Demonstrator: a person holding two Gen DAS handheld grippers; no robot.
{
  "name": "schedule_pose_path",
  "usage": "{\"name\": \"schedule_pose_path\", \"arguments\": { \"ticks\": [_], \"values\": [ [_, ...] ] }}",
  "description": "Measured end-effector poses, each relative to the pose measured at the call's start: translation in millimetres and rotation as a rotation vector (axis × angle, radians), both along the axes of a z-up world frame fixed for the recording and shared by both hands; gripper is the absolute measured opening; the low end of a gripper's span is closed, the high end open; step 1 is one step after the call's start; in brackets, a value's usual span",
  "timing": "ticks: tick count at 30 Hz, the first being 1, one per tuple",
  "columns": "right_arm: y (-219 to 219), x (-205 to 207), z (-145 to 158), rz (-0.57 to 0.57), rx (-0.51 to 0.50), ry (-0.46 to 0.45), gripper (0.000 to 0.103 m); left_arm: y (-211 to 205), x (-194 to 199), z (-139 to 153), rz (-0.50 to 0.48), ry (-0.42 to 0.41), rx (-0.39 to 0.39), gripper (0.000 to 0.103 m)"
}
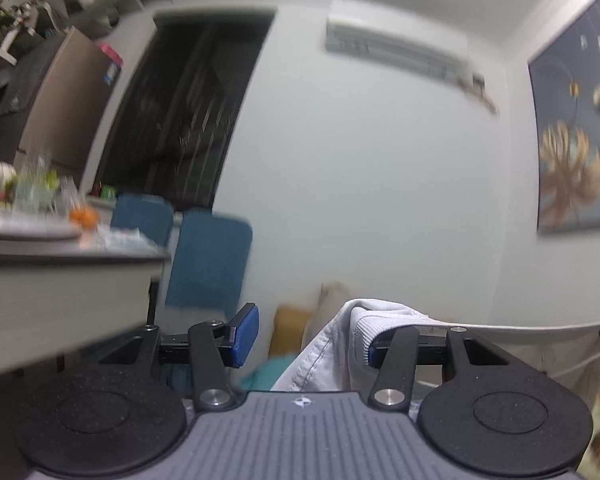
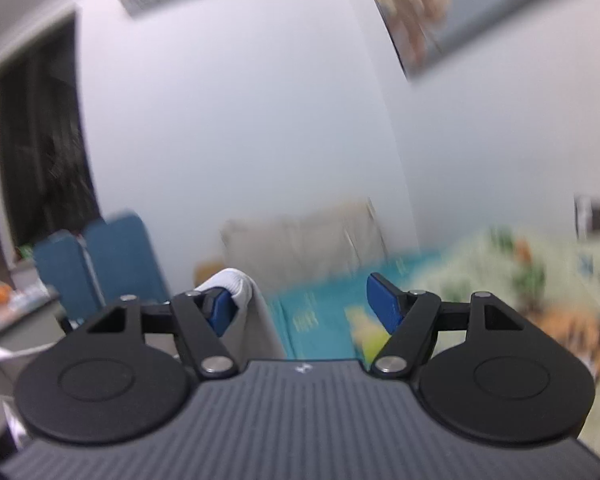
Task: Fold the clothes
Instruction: 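Raise the T-shirt high with both grippers and shake it out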
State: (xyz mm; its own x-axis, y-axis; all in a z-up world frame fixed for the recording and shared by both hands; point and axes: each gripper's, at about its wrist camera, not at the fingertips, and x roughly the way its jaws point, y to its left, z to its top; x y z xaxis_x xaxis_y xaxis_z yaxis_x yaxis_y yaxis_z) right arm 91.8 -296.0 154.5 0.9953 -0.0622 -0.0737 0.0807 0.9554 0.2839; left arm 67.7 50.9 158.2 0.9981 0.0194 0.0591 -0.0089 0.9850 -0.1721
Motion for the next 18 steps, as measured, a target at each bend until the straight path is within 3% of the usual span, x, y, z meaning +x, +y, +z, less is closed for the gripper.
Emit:
{"name": "schedule_pose_path", "arguments": {
  "ticks": [5, 11, 15, 18],
  "values": [
    [3, -64, 118, 0.021, -0.003, -0.148, 0.070, 3, -46, 120, -0.005, -0.124, -0.002, 0.053],
    [0, -137, 224, 0.020, -0.055, -0.275, 0.071, -4, -106, 242, -0.025, -0.188, 0.017, 0.053],
    [3, -158, 262, -0.004, -0.144, -0.302, 0.073, -8, -117, 273, -0.043, -0.143, 0.017, 0.053],
    [7, -148, 261, -0.002, -0.173, -0.260, 0.073, -9, -114, 280, -0.054, -0.090, 0.015, 0.053]
  ]
}}
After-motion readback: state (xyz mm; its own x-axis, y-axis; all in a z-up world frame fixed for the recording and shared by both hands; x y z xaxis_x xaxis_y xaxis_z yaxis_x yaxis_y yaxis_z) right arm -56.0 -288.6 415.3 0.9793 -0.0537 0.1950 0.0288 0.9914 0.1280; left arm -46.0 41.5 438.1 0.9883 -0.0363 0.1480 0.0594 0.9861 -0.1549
